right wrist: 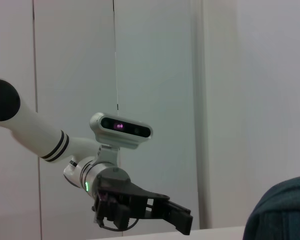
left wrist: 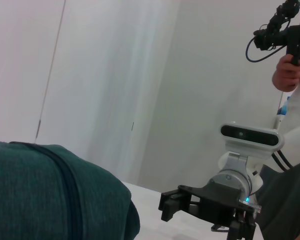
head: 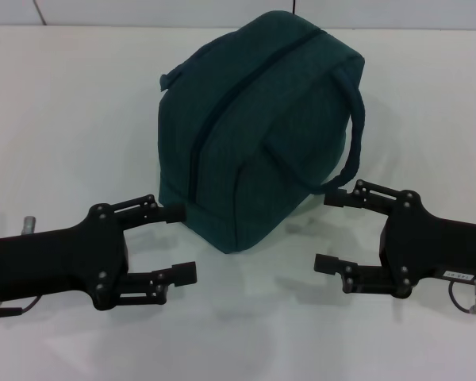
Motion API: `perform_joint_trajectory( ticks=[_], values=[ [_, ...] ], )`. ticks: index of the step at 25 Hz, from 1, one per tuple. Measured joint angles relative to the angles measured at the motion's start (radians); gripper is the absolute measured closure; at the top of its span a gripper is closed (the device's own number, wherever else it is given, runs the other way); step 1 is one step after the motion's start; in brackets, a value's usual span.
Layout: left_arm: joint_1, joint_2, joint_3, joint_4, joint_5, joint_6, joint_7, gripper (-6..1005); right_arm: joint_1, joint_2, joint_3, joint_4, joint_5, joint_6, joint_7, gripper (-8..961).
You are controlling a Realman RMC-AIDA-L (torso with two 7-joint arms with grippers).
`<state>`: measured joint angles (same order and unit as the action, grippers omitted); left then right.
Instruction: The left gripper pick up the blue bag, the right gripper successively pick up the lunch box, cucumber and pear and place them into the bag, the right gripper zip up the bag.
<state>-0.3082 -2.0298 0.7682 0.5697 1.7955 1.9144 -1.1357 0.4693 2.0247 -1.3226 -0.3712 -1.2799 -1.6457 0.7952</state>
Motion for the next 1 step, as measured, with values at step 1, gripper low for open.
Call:
perform_joint_trajectory(
  ticks=[1],
  values=[
    [0.001, 0.0, 0.0, 0.0, 0.0, 0.0, 0.002, 161, 0.0, 0.0, 0.0, 0.0, 0.0, 0.0, 0.0, 145]
  ],
)
